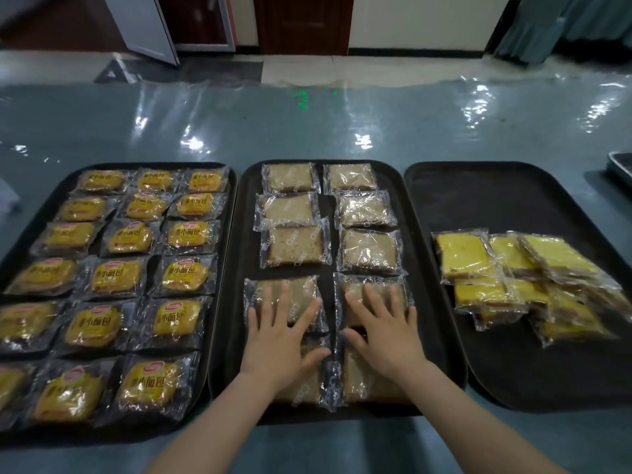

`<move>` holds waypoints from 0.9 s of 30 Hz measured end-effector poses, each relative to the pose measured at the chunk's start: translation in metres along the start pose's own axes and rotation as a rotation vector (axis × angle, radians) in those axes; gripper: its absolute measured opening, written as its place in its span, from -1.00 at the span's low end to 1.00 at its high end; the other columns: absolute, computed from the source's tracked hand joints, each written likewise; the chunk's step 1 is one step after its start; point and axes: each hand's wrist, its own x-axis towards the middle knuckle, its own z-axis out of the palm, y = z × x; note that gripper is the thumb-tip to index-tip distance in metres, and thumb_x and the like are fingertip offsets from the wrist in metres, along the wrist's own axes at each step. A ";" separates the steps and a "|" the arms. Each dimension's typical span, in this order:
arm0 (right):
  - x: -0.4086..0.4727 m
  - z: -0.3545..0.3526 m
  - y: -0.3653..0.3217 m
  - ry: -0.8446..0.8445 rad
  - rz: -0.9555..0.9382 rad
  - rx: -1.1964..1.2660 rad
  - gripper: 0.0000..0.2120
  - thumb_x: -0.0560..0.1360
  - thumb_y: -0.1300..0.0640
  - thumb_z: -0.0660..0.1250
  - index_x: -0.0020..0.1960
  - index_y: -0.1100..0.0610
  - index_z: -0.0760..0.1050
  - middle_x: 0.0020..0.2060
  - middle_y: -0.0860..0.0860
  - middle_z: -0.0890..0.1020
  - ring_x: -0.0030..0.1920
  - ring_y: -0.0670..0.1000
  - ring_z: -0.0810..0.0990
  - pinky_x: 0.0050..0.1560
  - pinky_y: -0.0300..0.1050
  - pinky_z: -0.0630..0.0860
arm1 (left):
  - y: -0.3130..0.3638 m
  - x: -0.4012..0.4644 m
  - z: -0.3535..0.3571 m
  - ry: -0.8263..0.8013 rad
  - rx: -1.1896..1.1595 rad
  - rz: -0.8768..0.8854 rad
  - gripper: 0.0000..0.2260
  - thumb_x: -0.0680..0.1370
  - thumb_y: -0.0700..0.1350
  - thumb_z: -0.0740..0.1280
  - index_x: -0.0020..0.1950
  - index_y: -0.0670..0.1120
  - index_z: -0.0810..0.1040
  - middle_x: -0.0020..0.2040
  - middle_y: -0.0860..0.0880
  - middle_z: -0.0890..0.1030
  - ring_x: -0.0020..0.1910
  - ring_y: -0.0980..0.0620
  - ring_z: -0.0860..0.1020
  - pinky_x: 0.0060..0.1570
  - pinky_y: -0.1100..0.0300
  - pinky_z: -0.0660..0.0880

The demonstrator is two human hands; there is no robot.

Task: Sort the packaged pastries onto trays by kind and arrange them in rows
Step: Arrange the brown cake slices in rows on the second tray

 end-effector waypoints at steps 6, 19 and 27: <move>0.045 -0.025 0.010 0.085 -0.036 0.040 -0.44 0.59 -0.21 -0.01 0.54 -0.17 -0.07 0.56 -0.06 -0.06 0.54 0.04 -0.22 0.45 0.15 -0.23 | -0.006 0.027 -0.012 0.044 -0.002 -0.010 -0.28 0.37 0.48 -0.33 0.40 0.19 -0.51 0.43 -0.12 -0.50 0.42 -0.16 -0.45 0.38 -0.03 -0.37; 0.098 -0.035 0.034 -0.023 -0.126 0.033 -0.42 0.57 -0.29 -0.05 0.52 -0.26 -0.16 0.55 -0.13 -0.13 0.52 0.04 -0.29 0.46 0.15 -0.21 | -0.019 0.123 -0.034 -0.018 -0.023 -0.052 -0.34 0.43 0.46 -0.09 0.36 0.34 -0.42 0.43 -0.01 -0.49 0.41 -0.11 -0.46 0.36 -0.14 -0.32; 0.100 -0.033 0.035 0.035 -0.135 0.060 -0.43 0.55 -0.30 -0.04 0.53 -0.25 -0.04 0.55 -0.13 -0.03 0.54 0.04 -0.21 0.46 0.14 -0.21 | -0.021 0.098 -0.019 -0.034 -0.051 -0.091 -0.35 0.33 0.50 -0.28 0.36 0.37 -0.38 0.48 0.04 -0.39 0.42 -0.11 -0.44 0.40 -0.21 -0.23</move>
